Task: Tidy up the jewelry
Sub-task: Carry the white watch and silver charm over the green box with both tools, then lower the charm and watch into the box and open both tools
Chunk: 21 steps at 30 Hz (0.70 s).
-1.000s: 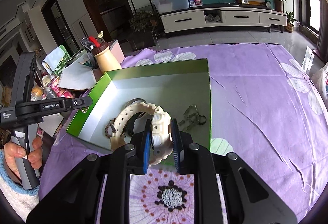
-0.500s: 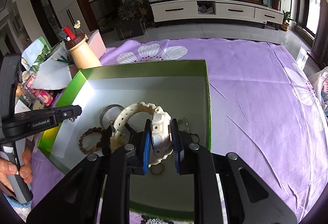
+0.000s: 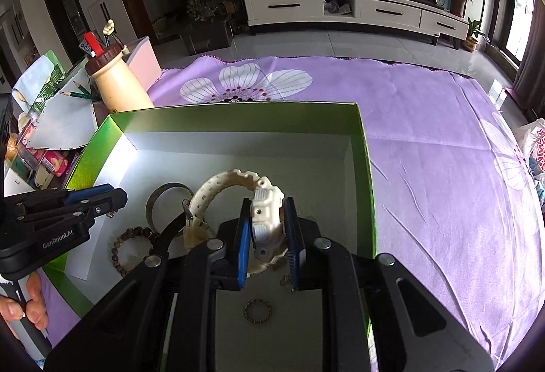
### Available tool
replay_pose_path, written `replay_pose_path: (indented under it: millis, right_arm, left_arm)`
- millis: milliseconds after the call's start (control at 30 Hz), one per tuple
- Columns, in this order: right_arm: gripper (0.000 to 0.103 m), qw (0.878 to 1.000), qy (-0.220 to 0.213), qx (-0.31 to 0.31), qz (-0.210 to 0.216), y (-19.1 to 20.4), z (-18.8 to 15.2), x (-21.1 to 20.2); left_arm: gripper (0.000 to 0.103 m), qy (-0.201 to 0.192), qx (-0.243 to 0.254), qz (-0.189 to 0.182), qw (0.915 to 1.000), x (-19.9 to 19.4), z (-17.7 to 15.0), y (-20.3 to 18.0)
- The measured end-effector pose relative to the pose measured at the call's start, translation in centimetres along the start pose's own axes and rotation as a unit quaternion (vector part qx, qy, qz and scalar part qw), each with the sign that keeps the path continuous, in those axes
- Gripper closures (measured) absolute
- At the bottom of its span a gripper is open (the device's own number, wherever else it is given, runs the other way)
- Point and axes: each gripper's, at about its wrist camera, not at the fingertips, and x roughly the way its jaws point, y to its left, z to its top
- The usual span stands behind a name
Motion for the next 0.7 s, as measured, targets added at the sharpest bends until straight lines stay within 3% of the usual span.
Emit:
replay_pose_path:
  millis: [700]
  right_arm:
    - [0.084, 1.000, 0.016, -0.020, -0.011, 0.9, 0.7, 1.1]
  left_arm:
    - [0.083, 0.002, 0.021, 0.017, 0.9996, 0.9, 0.0, -0.7]
